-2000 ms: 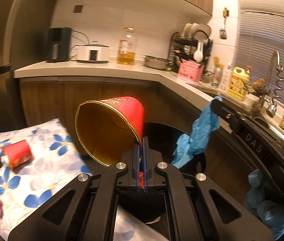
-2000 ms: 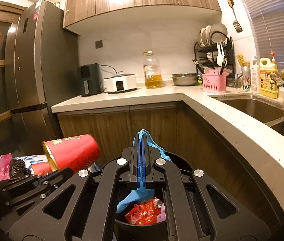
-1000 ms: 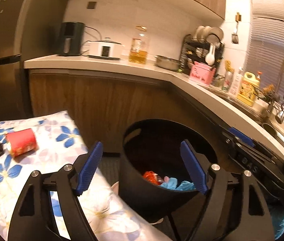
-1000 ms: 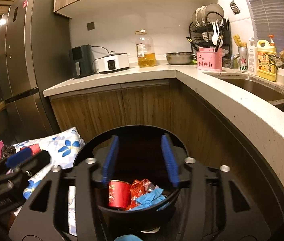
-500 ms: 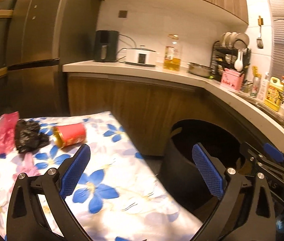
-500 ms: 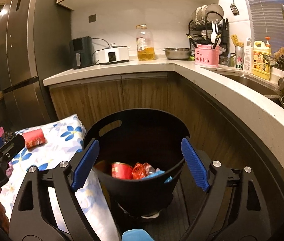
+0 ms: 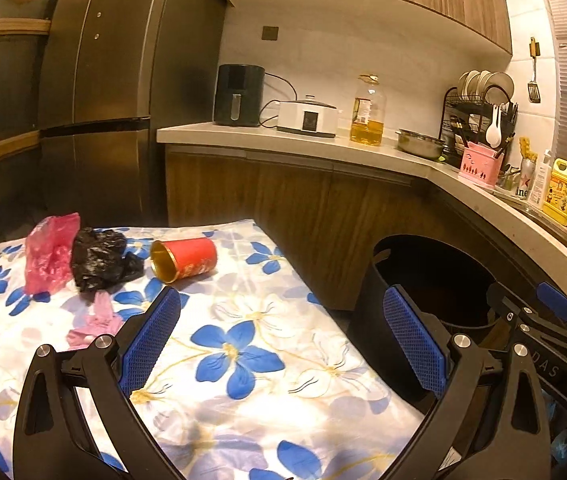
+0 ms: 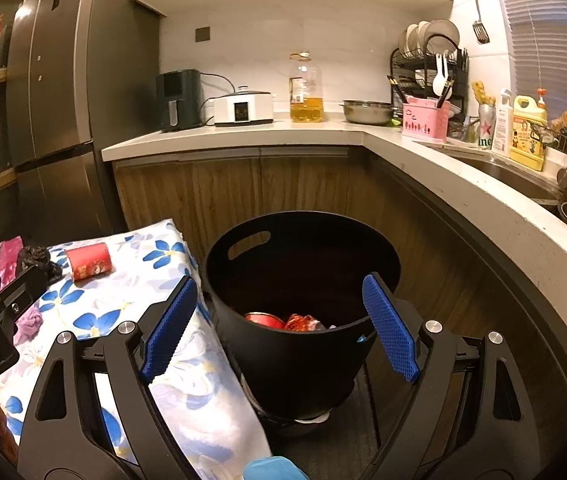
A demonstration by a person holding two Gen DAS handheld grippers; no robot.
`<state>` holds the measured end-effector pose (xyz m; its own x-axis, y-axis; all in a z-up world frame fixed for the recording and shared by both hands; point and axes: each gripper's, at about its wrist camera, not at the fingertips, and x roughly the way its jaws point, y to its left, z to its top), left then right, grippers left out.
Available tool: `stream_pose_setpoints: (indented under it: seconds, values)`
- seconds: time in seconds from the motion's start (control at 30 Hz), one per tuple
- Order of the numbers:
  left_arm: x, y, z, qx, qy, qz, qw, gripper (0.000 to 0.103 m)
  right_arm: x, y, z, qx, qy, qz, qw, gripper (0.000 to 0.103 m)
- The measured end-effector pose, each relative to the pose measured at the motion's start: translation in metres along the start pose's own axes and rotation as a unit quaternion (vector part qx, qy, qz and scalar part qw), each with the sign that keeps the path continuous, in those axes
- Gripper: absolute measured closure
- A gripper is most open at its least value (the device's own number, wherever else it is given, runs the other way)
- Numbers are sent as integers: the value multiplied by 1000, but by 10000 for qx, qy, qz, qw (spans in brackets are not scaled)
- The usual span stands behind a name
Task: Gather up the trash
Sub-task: 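Move both open grippers back toward the remaining trash on the table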
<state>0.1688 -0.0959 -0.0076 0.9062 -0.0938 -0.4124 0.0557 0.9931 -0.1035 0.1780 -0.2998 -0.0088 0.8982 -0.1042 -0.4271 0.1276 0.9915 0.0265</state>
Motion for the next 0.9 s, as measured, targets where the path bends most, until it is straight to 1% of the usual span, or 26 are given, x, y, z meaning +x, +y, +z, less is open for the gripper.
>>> stream_pose_setpoints:
  seconds: [0.37,0.77,0.9]
  values:
    - [-12,35,-8,-155,9,286,9995,6,-4,33,-6,-125,40,144,9998,20]
    - [-18,87,-15,-387,-23,688,9969,6,0,75,-9,-261,41,400,9989,20]
    - [-16,105,-19,-429,-8,840,9955,6,3,92,-12,-286,16,550,9981,20]
